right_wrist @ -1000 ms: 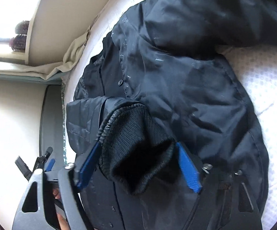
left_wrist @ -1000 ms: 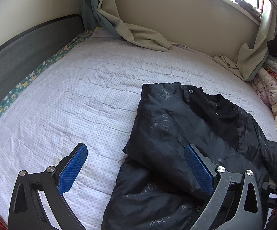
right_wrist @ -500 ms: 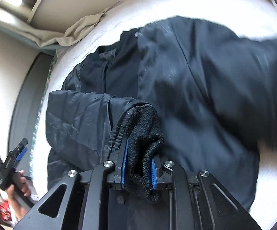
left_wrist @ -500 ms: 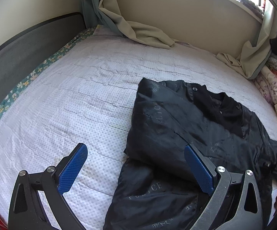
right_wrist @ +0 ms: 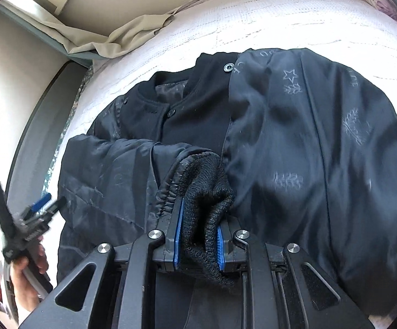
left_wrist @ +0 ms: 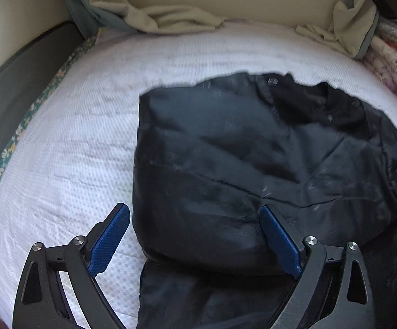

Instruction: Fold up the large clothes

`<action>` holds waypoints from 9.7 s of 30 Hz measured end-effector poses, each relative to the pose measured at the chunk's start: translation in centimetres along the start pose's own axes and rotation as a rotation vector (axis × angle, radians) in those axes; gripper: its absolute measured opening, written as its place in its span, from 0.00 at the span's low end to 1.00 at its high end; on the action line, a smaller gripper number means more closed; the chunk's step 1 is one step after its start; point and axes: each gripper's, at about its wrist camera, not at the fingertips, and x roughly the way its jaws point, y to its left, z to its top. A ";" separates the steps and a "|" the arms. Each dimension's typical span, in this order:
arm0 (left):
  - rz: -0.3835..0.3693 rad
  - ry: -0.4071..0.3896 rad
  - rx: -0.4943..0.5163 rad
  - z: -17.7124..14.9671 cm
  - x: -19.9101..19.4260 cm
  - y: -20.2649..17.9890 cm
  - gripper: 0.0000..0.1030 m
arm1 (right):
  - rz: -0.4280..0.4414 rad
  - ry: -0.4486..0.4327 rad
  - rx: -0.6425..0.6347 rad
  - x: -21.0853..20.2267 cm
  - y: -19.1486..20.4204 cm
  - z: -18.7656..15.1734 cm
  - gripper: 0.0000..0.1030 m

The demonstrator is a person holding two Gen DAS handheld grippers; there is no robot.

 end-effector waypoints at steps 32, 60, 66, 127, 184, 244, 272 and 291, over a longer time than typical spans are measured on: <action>-0.028 0.046 -0.133 -1.7 2.9 1.6 0.98 | -0.306 -0.041 -0.263 1.9 4.7 -4.2 0.35; -0.035 -0.124 -0.026 -1.9 -3.8 -3.2 1.00 | -0.164 -0.191 -0.131 -4.2 4.5 -3.4 0.53; -0.055 -0.105 0.032 -3.0 -3.5 -5.5 0.99 | -0.122 -0.133 0.021 -4.6 2.4 -3.8 0.56; -0.142 -0.104 -0.072 -4.3 -5.4 -3.8 0.99 | -0.444 -0.756 0.622 -30.4 -19.3 -15.5 0.11; -0.596 0.097 -0.172 -3.5 0.8 -4.7 0.67 | -0.138 -0.246 -0.114 -11.1 5.0 -4.2 0.71; -0.304 0.055 -0.010 -4.2 -1.2 -3.7 0.47 | -0.366 -0.189 -0.110 -4.5 0.0 -2.2 0.40; -0.172 -0.005 0.088 -5.2 -0.9 -5.9 0.53 | -0.446 -0.244 -0.163 -3.2 0.2 -4.1 0.40; -0.138 -0.016 0.106 -5.3 -0.7 -6.7 0.62 | -0.370 -0.202 -0.215 -1.6 2.1 -7.3 0.47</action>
